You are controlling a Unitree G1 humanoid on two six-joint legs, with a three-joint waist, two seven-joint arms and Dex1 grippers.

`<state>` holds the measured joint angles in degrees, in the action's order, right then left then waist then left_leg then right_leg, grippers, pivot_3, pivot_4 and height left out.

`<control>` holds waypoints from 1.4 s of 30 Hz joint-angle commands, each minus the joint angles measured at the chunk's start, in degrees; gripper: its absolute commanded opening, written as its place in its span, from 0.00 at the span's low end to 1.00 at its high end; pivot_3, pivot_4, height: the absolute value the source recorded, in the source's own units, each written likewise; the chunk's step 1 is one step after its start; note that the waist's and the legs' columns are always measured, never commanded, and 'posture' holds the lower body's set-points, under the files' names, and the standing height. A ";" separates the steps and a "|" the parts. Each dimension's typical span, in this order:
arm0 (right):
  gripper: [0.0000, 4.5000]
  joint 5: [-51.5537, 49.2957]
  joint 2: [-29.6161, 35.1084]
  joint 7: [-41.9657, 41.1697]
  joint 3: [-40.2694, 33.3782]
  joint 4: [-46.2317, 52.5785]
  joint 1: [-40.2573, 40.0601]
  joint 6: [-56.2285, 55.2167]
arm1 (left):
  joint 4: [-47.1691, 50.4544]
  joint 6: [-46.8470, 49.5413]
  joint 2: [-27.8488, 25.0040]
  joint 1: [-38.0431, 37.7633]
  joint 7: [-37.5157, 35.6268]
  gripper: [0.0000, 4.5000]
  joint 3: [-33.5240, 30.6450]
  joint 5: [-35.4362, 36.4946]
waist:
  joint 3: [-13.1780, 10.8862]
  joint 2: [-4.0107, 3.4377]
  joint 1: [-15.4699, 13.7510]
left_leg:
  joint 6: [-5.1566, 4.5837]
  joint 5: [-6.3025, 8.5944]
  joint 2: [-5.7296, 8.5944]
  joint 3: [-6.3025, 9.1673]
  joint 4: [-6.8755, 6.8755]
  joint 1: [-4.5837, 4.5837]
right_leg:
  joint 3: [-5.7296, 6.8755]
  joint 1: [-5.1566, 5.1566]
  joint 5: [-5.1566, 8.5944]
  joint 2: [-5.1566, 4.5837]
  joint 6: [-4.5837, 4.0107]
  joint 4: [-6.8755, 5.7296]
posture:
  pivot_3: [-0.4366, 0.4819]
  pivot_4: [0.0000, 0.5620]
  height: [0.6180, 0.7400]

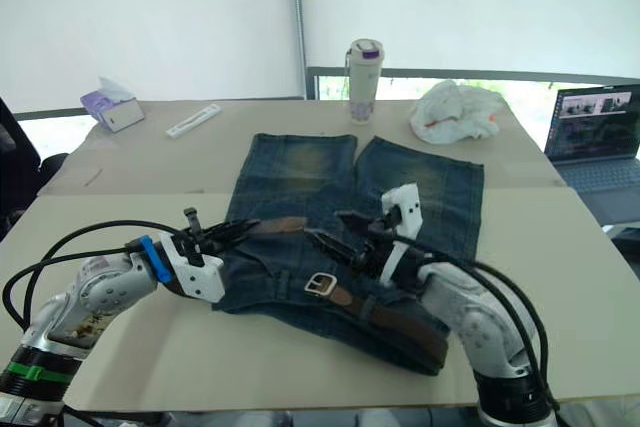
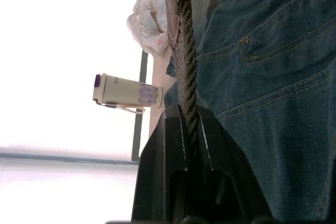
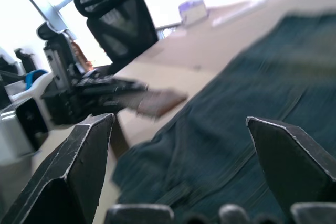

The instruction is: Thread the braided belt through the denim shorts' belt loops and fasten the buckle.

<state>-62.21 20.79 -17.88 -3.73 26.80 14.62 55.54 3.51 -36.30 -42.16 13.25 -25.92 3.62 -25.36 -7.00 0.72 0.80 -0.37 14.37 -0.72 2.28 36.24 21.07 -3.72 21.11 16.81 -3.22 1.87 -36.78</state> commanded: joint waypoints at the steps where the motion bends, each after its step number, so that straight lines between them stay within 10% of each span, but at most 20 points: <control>1: 1.00 -11.59 -2.21 8.68 -2.67 -0.63 1.73 4.25 | -0.41 -0.98 1.48 1.46 4.58 0.02 -0.55 -2.22 | 0.00 0.00 0.09 | 0.00 0.00 0.00 0.00 0.00 -0.01 | 0.00 0.00 0.00 -0.01 0.00 0.00 | 0.48 0.27 1.00; 12: 1.00 -25.00 -7.88 25.72 -0.78 -6.41 7.06 2.40 | -2.64 -3.46 2.05 2.31 8.81 0.02 1.78 -6.06 | 0.01 -0.05 0.92 | -0.01 0.00 -0.02 0.00 -0.01 0.01 | -0.03 0.04 0.00 0.06 0.00 0.00 | 0.48 0.27 1.00; 25: 0.05 -30.62 -7.24 33.08 0.03 -8.81 8.67 1.35 | -3.30 -5.47 1.61 1.99 9.71 0.00 3.22 -6.98 | 0.00 -0.07 1.46 | -0.01 -0.01 -0.04 0.02 -0.02 0.02 | -0.03 0.05 0.00 0.04 0.00 -0.01 | 0.48 0.27 1.00; 28: 0.01 -30.85 -7.00 33.50 -0.08 -9.00 8.61 0.85 | -3.97 -5.66 1.64 1.94 9.05 0.00 3.53 -5.24 | 0.00 -0.07 1.50 | -0.01 -0.01 -0.04 0.01 -0.03 0.02 | -0.03 0.05 0.00 0.04 0.00 -0.01 | 0.48 0.27 1.00; 32: 0.00 -30.72 -7.01 33.59 0.14 -8.81 8.42 0.26 | -5.37 -6.39 1.30 1.63 6.99 0.43 3.99 0.06 | 0.00 -0.07 1.53 | -0.01 -0.01 -0.05 0.02 -0.03 0.02 | -0.03 0.05 0.00 0.05 0.00 0.00 | 0.48 0.27 1.00; 38: 0.00 -25.11 -7.96 29.74 -0.67 -7.86 8.54 -4.00 | 1.48 14.00 -1.43 -6.27 -13.20 1.00 2.06 42.19 | -0.03 -0.13 2.08 | -0.02 -0.01 -0.14 0.04 -0.13 0.02 | -0.07 0.10 0.00 -0.19 0.00 0.01 | 0.48 0.27 1.00; 42: 0.00 -22.86 -7.82 27.04 -0.31 -8.68 8.34 -4.73 | 10.05 45.07 -5.80 -9.01 -18.49 1.00 -4.66 78.49 | -0.07 -0.15 2.12 | -0.11 -0.07 -0.14 0.15 -0.13 0.04 | 0.04 0.13 0.01 -0.06 -0.02 0.01 | 0.48 0.27 1.00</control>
<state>-85.89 13.09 11.18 -3.23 16.73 22.61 52.32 8.66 -4.83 -46.16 4.08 -43.20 3.83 34.68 -7.07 0.57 2.92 -0.51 14.28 -0.86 2.49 36.12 21.13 -3.61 21.23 16.82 -3.20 1.85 -36.77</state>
